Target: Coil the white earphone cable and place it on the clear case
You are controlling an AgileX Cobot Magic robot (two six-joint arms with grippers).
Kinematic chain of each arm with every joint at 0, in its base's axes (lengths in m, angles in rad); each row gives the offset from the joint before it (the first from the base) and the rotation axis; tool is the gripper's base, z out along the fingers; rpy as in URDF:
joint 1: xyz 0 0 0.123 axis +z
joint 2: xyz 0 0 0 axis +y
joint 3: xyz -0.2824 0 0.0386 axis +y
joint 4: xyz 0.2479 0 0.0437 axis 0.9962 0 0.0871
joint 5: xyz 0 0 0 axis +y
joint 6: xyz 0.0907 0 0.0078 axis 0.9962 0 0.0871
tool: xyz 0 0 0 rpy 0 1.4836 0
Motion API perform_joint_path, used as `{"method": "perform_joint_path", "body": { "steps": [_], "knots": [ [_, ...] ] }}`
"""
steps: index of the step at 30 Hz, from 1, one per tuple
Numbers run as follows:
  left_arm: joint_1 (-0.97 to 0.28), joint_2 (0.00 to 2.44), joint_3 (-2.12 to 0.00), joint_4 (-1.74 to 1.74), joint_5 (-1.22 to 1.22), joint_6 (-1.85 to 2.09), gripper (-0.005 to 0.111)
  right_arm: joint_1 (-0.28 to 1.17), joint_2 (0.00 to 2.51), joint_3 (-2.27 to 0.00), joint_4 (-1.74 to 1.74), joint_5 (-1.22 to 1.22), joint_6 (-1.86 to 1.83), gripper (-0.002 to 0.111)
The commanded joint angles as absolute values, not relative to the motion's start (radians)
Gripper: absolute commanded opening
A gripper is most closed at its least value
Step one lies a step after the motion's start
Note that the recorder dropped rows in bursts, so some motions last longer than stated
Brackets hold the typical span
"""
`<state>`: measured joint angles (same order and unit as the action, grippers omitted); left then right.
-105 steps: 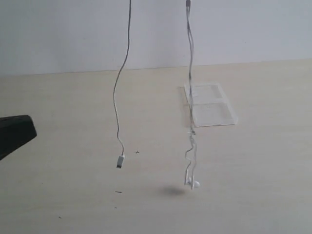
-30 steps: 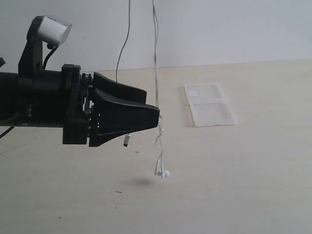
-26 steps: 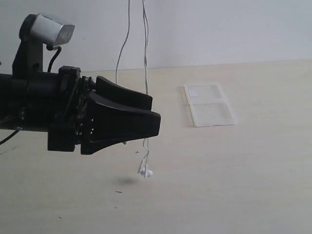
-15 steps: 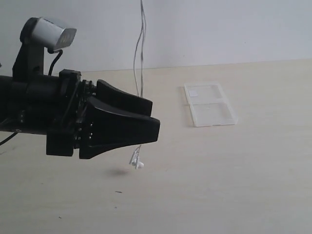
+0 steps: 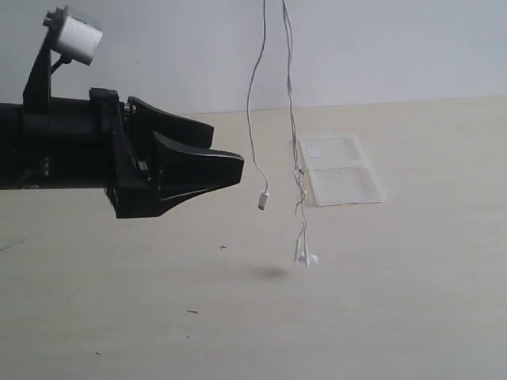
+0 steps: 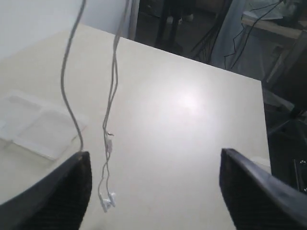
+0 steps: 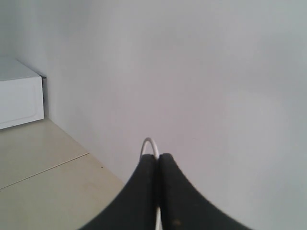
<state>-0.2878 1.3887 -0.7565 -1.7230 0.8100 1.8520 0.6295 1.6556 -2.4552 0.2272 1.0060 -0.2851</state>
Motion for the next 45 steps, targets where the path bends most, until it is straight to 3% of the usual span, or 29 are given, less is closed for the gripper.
{"method": "perform_joint_path", "body": {
  "steps": [1, 15, 20, 26, 29, 34, 45],
  "knots": [
    [-0.293, 1.408, -0.782, -1.744, 0.807, 1.938, 0.072, 0.628, 1.652, -2.461, 0.249, 0.992, -0.286, 0.0],
    [-0.293, 1.472, -0.796, -1.744, 0.781, 1.983, 0.072, 0.628, 1.652, -2.461, 0.228, 0.992, -0.286, 0.0],
    [-0.293, 1.467, -0.796, -1.744, 0.876, 1.921, 0.071, 0.628, 1.652, -2.461, 0.221, 0.99, -0.288, 0.0],
    [-0.293, 1.419, -0.796, -1.744, 0.884, 1.891, 0.054, 0.628, 1.652, -2.461, 0.152, 0.988, -0.284, 0.0],
    [-0.293, 1.396, -0.796, -1.744, 0.867, 1.891, 0.059, 0.628, 1.652, -2.461, 0.152, 0.988, -0.284, 0.0],
    [-0.293, 1.388, -0.796, -1.744, 0.783, 1.901, 0.079, 0.628, 1.652, -2.461, 0.156, 0.987, -0.284, 0.0],
    [-0.293, 1.394, -0.843, -1.744, 0.774, 1.949, 0.081, 0.628, 1.652, -2.461, 0.188, 0.975, -0.286, 0.0]
  ]
}}
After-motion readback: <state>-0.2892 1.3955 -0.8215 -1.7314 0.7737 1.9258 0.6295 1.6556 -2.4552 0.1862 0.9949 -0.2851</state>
